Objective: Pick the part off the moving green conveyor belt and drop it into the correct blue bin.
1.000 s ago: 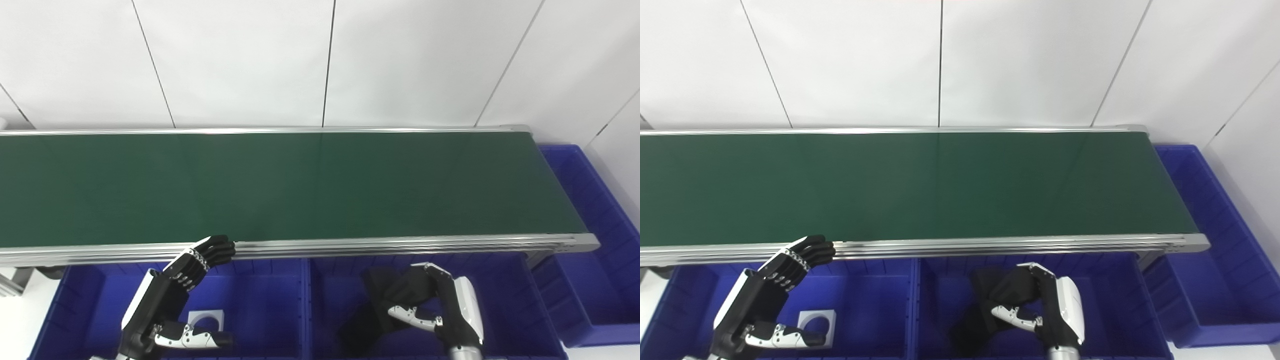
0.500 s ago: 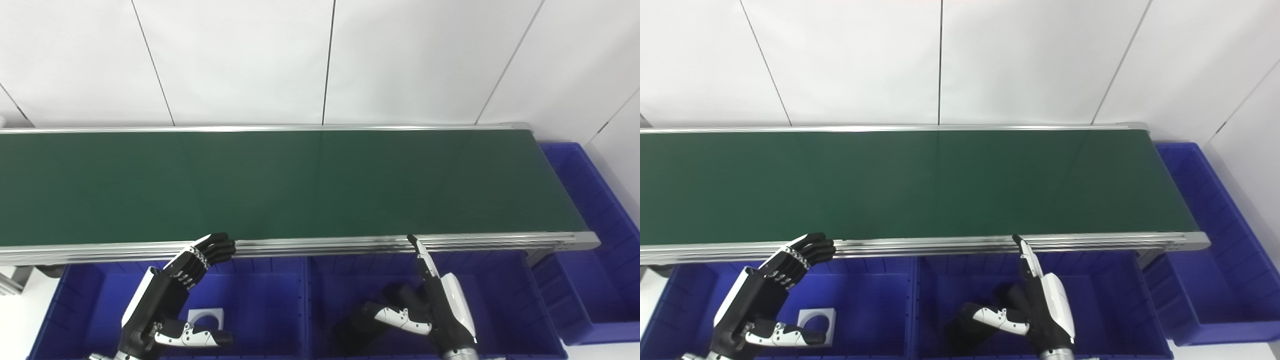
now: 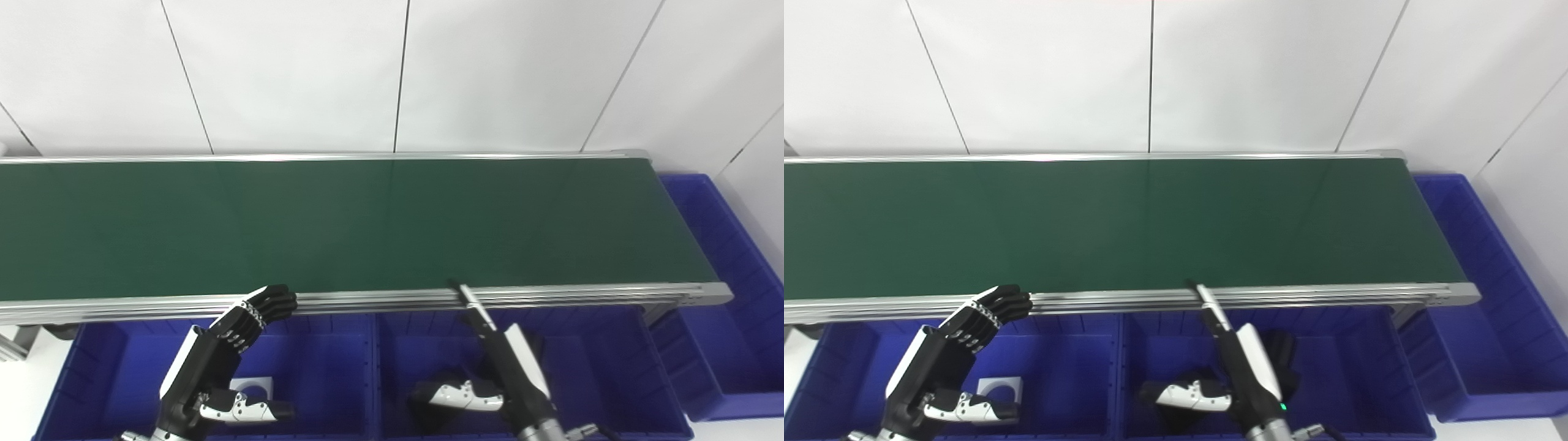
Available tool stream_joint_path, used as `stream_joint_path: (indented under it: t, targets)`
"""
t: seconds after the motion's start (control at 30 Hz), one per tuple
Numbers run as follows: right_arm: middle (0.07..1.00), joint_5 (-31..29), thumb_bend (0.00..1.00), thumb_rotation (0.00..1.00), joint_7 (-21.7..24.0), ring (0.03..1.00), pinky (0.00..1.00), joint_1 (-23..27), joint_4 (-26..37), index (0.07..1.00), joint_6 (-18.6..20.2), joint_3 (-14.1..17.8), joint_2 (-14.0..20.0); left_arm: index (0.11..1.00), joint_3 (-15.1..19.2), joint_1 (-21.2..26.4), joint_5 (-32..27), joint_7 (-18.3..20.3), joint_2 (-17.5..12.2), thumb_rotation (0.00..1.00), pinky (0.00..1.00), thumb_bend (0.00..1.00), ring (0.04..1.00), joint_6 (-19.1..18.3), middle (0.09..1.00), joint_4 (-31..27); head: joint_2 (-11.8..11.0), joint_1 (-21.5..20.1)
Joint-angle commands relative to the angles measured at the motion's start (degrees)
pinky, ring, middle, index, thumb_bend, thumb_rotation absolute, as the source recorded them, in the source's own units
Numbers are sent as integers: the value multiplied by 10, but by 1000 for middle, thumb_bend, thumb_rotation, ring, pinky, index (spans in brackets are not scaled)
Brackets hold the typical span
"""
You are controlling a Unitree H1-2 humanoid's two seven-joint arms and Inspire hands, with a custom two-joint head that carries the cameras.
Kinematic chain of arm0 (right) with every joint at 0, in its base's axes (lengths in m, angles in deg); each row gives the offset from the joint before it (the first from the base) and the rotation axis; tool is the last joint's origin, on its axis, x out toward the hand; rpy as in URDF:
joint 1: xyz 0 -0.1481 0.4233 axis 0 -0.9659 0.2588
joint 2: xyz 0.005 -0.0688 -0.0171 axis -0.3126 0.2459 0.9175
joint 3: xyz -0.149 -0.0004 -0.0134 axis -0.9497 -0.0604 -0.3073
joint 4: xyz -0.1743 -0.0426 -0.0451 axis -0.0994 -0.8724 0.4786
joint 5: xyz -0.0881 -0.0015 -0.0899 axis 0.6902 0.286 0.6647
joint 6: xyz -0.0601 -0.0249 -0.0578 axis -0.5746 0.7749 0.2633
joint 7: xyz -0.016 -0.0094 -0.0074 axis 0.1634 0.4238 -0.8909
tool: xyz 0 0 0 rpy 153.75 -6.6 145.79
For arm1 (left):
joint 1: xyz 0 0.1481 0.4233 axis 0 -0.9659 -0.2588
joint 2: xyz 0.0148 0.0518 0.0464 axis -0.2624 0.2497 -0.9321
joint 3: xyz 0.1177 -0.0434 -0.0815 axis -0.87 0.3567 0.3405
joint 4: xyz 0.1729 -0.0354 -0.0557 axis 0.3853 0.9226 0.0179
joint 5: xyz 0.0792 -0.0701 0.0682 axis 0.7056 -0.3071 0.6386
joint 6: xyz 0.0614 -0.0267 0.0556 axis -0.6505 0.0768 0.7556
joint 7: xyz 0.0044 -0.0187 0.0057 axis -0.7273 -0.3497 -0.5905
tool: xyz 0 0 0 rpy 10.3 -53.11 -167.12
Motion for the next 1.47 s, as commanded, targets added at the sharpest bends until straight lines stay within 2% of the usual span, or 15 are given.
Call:
stream_joint_path:
  t: [0.0, 0.17, 0.3, 0.47, 0.63, 1.0, 1.43]
  targets:
    - [932, -16, 1000, 408, 5, 886, 817, 5, -2, 936, -41, -2, -4, 814, -1, 7, 6, -8, 1, 80, 805, 883, 794, 12, 806, -4, -5, 4]
    - [921, -31, 1000, 374, 14, 884, 835, 11, -21, 925, -55, -1, 0, 818, -6, 7, 13, -15, 3, 86, 806, 882, 797, 12, 810, -1, -10, 9]
    - [920, -42, 1000, 385, 22, 889, 848, 15, -33, 932, -63, 1, 5, 819, -9, 8, 14, -20, 5, 80, 810, 878, 800, 10, 814, 1, -12, 11]
    - [930, -49, 1000, 352, 23, 892, 843, 19, -54, 943, -75, 8, 9, 823, -10, 9, 32, -39, 18, 62, 796, 870, 797, 9, 816, 2, -23, 36]
    - [930, -56, 1000, 361, 23, 892, 842, 17, -62, 945, -81, 14, 8, 826, -12, 8, 38, -45, 21, 58, 797, 864, 799, 15, 816, 5, -32, 50]
    - [929, -44, 971, 355, 8, 891, 838, 9, -71, 959, -96, 28, 9, 822, -14, 7, 44, -50, 22, 65, 797, 860, 800, 20, 816, 8, -46, 47]
    - [922, -51, 985, 368, 6, 888, 828, 5, -74, 958, -115, 38, 4, 821, -14, 5, 42, -45, 22, 55, 802, 855, 803, 23, 822, 14, -50, 45]
